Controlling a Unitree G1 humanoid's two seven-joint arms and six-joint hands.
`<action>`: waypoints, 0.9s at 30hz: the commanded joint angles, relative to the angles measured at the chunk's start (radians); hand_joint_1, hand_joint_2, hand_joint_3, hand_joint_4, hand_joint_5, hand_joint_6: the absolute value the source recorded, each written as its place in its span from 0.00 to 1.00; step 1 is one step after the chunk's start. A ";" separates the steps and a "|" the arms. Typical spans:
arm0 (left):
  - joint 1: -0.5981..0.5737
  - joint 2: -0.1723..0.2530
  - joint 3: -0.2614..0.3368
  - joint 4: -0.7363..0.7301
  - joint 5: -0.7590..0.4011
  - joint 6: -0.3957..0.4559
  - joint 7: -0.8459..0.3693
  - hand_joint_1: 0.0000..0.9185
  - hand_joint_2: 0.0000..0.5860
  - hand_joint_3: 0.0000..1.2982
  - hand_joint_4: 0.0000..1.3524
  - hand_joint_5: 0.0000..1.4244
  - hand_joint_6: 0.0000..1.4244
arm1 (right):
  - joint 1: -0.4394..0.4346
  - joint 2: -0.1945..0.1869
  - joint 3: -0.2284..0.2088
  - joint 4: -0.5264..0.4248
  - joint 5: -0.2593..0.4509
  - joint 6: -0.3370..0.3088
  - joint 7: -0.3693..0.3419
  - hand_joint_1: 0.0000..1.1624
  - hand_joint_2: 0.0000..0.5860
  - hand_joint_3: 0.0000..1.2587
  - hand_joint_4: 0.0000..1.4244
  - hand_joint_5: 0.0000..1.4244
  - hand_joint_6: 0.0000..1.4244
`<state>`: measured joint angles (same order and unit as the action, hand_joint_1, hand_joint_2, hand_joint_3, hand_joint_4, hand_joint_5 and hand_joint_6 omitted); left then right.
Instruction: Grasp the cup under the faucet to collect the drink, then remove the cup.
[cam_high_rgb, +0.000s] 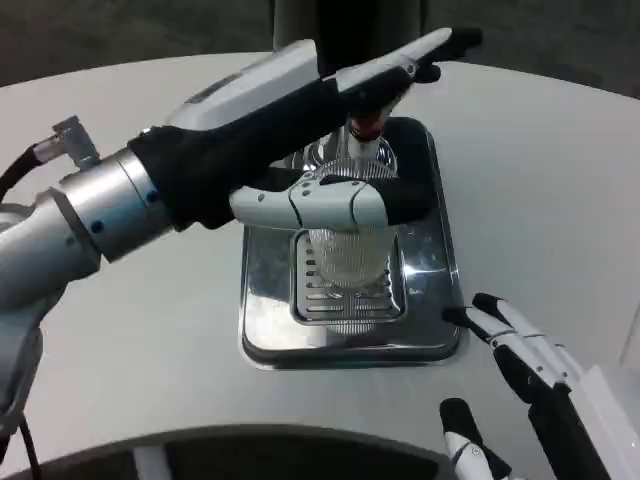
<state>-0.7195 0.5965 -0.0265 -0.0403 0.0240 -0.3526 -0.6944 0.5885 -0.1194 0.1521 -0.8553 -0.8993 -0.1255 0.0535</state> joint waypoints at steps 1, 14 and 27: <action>0.025 0.029 -0.015 -0.016 0.082 -0.065 0.027 0.00 0.21 0.00 0.00 0.05 0.04 | 0.006 0.003 0.006 0.014 -0.013 -0.001 -0.007 0.31 0.84 0.16 0.07 0.12 0.22; 0.031 0.031 -0.021 0.000 0.089 -0.112 0.038 0.00 0.21 0.01 0.00 0.05 0.05 | -0.008 0.012 0.007 0.028 -0.014 0.013 -0.007 0.32 0.82 0.16 0.07 0.12 0.23; 0.027 0.043 -0.046 -0.022 0.138 -0.172 0.053 0.00 0.19 0.01 0.00 0.05 0.04 | -0.020 0.019 0.012 0.031 -0.010 0.025 -0.001 0.32 0.80 0.16 0.07 0.12 0.23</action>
<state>-0.7057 0.6238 -0.0508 -0.0406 0.1379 -0.4842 -0.6352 0.5617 -0.1030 0.1636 -0.8306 -0.9129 -0.1075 0.0532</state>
